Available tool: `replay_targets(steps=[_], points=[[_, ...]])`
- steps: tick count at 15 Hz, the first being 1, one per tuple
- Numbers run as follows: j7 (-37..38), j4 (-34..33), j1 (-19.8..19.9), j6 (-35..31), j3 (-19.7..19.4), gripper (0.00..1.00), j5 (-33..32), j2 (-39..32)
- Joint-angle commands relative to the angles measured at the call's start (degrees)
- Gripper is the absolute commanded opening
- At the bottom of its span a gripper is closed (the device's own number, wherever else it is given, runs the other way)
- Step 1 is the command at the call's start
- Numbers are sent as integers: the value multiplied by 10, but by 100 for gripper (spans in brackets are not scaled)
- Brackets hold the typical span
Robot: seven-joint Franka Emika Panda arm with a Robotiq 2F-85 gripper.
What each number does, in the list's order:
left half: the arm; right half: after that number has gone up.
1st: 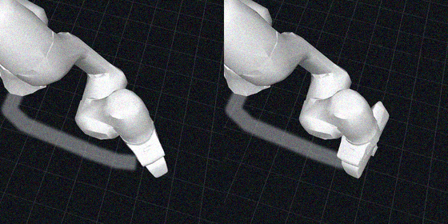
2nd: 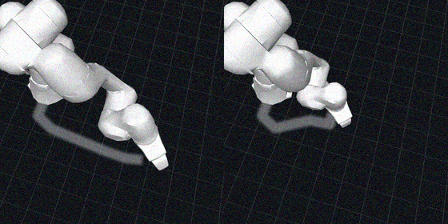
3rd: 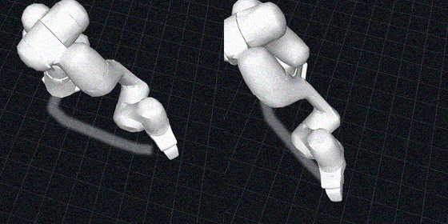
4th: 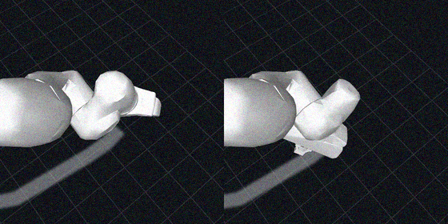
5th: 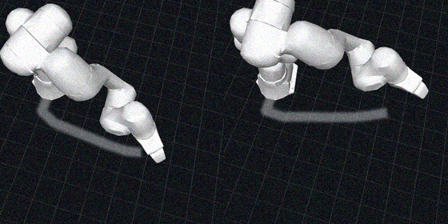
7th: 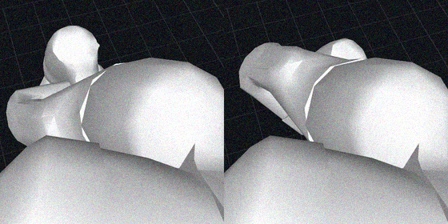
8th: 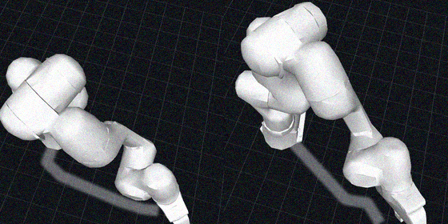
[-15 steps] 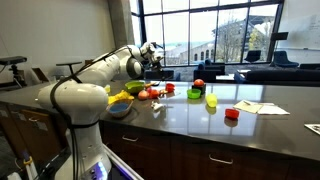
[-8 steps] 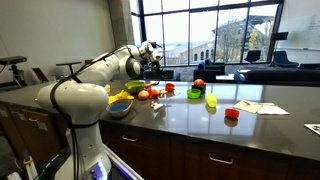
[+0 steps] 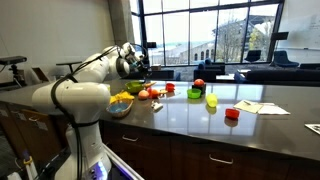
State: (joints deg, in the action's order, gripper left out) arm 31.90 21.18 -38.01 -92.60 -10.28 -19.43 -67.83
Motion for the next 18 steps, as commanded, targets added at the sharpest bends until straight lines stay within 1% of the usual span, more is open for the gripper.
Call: replay_targets(steps=[1,4,6,8,10,12,14,15,16,18], points=[[-25,-14,-63,11,-39,6,-49,-23],[-48,-14,-110,7,-67,6,-89,-31],[-64,-8,-135,-7,-89,6,-119,-30],[-71,-8,-150,-28,-114,6,-150,-35],[-54,-10,-156,-61,-135,6,-186,-41],[-12,-10,-151,-98,-152,6,-218,-44],[46,-11,-135,-129,-158,6,-235,-43],[36,-11,-119,-144,-141,6,-225,-37],[6,-8,-99,-175,-114,6,-201,-27],[-35,-1,-62,-243,-80,6,-166,-18]])
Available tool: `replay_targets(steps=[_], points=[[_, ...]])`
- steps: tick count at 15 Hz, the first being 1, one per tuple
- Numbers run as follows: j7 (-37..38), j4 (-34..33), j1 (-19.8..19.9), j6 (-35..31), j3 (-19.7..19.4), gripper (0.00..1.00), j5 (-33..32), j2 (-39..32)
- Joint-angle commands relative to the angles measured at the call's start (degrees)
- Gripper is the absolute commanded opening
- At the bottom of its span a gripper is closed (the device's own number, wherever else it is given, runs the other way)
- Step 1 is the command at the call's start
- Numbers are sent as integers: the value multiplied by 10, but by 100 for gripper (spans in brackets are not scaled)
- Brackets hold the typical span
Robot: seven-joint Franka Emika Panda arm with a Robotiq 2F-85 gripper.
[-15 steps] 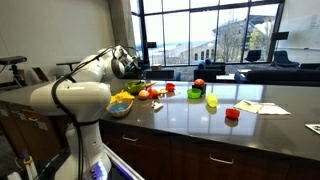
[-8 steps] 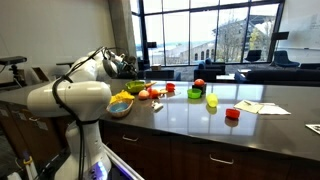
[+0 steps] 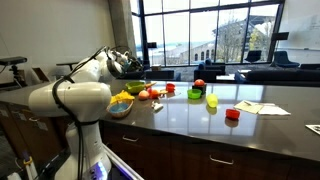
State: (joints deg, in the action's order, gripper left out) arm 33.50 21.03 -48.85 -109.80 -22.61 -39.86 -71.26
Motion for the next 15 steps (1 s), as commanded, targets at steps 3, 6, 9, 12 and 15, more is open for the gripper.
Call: replay_targets(steps=[3,6,9,12,15], points=[[-129,0,101,-155,85,6,107,14],[-227,1,144,-200,135,6,189,7],[-326,5,169,-184,194,6,258,10],[-373,4,164,-129,205,6,274,15],[-356,-5,164,-135,197,24,269,3]])
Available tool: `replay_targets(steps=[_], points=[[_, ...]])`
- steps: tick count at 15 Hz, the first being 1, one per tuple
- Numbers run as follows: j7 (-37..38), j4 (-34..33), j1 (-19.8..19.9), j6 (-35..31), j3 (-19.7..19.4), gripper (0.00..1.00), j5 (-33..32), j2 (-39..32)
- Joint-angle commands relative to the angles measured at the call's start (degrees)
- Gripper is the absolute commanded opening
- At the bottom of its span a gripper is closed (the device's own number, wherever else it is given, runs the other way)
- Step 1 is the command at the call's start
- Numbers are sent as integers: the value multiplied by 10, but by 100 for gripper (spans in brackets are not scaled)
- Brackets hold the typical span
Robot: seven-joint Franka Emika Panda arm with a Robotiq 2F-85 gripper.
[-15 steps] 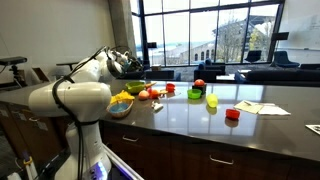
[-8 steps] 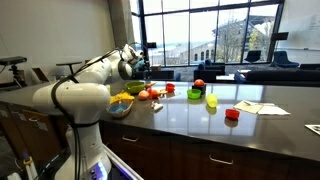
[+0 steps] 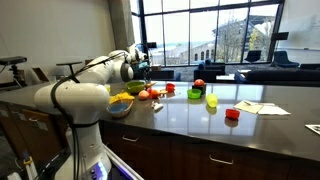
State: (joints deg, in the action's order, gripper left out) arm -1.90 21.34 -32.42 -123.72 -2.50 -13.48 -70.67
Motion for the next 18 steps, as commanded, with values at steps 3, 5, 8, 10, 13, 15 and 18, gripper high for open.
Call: replay_targets(steps=[3,5,8,10,13,15,18], points=[[-2,-8,-1,4,-4,24,5,-5],[8,-8,3,1,-8,6,4,-8],[-32,-13,5,-38,15,6,18,-19],[-97,-12,9,-85,49,6,41,-23],[-200,-4,15,-126,99,6,81,-25],[-275,-3,23,-136,139,6,113,-29],[-396,-1,34,-121,201,6,160,-26]])
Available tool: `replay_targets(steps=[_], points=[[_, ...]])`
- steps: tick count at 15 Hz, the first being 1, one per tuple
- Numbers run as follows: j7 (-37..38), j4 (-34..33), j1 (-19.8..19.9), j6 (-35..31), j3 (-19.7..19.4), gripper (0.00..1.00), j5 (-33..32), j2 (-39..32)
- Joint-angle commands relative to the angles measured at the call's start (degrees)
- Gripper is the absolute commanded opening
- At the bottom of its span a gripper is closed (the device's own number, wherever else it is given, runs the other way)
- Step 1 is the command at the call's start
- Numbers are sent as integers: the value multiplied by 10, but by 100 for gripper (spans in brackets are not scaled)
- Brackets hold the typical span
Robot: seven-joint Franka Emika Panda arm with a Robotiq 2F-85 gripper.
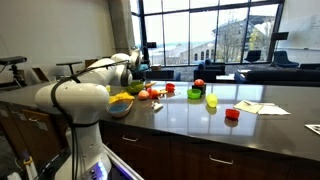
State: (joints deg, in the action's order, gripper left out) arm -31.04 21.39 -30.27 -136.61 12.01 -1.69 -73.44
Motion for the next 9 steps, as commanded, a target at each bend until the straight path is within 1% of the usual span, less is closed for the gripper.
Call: replay_targets(steps=[1,2,4,7,9], points=[[-141,-3,15,18,73,6,57,3],[-176,-3,16,31,87,6,70,5],[-204,12,15,51,93,6,83,21],[-219,14,7,71,88,6,85,34],[-216,14,0,81,80,6,79,43]])
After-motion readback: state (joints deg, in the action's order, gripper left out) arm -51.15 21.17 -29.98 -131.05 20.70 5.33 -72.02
